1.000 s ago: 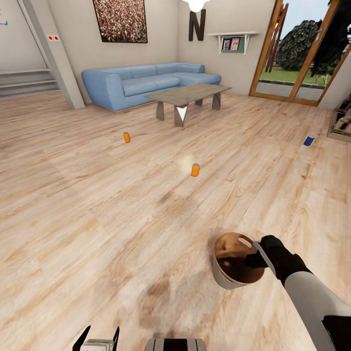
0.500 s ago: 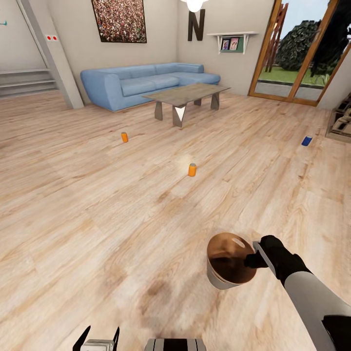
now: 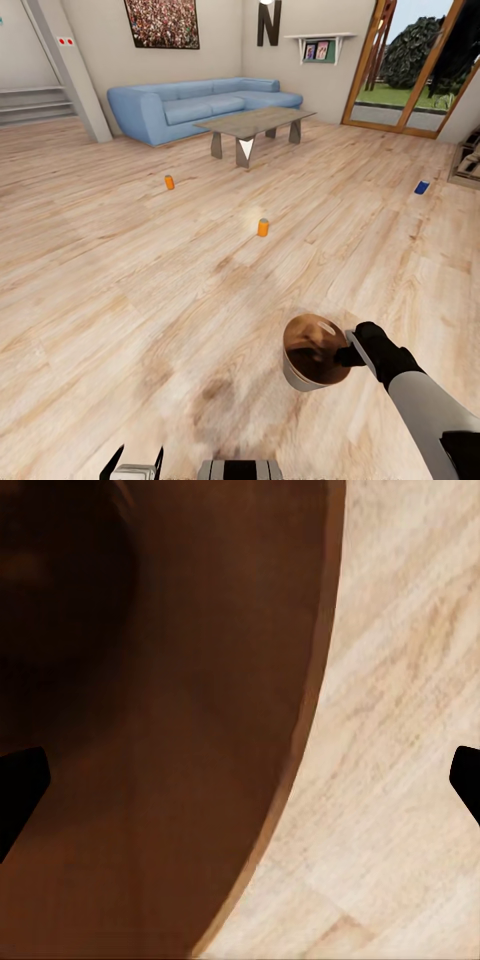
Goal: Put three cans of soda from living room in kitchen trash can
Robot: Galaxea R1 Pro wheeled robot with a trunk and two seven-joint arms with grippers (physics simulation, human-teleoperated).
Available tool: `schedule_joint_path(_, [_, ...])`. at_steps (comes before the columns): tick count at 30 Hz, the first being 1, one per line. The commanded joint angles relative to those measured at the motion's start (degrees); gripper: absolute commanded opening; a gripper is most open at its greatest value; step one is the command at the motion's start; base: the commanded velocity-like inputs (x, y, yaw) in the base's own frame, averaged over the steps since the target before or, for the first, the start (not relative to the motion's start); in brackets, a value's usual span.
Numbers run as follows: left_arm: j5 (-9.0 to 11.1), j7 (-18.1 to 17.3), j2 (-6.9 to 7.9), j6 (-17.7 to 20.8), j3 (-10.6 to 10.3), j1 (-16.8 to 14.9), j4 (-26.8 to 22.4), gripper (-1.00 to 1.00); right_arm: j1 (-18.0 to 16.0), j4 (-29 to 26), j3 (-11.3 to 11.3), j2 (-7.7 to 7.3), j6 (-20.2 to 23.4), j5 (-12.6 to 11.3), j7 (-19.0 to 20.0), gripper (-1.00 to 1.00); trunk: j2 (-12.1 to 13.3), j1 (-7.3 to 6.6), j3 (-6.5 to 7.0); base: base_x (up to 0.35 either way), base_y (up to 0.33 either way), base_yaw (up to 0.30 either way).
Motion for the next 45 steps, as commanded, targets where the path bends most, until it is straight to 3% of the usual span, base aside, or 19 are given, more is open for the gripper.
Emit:
schedule_joint_path(1, [0.0,0.0,0.0,0.0,0.0,0.0,0.0,1.0,0.0,0.0,0.1,0.0,0.0,0.0,0.0,1.0,0.0,0.02,-0.23,0.0,0.0,0.0])
schedule_joint_path(5, [0.0,0.0,0.0,0.1,0.0,0.0,0.0,1.0,0.0,0.0,0.3,0.0,0.0,0.0,0.0,1.0,-0.1,0.13,-1.11,0.0,0.0,0.0])
schedule_joint_path(32, [0.0,0.2,0.0,-0.1,0.0,0.0,0.0,1.0,0.0,0.0,0.4,0.0,0.0,0.0,0.0,1.0,-0.1,0.13,-1.11,0.0,0.0,0.0])
schedule_joint_path(33, [0.0,0.2,0.0,-0.1,0.0,0.0,0.0,1.0,0.0,0.0,0.4,0.0,0.0,0.0,0.0,-1.0,-0.1,0.13,-1.11,0.0,0.0,0.0])
schedule_joint_path(45, [0.0,0.1,0.0,-0.1,0.0,0.0,0.0,1.0,0.1,0.1,0.3,-0.05,-1.8,0.0,0.0,-1.0,-0.1,0.1,-0.89,0.0,0.0,0.0])
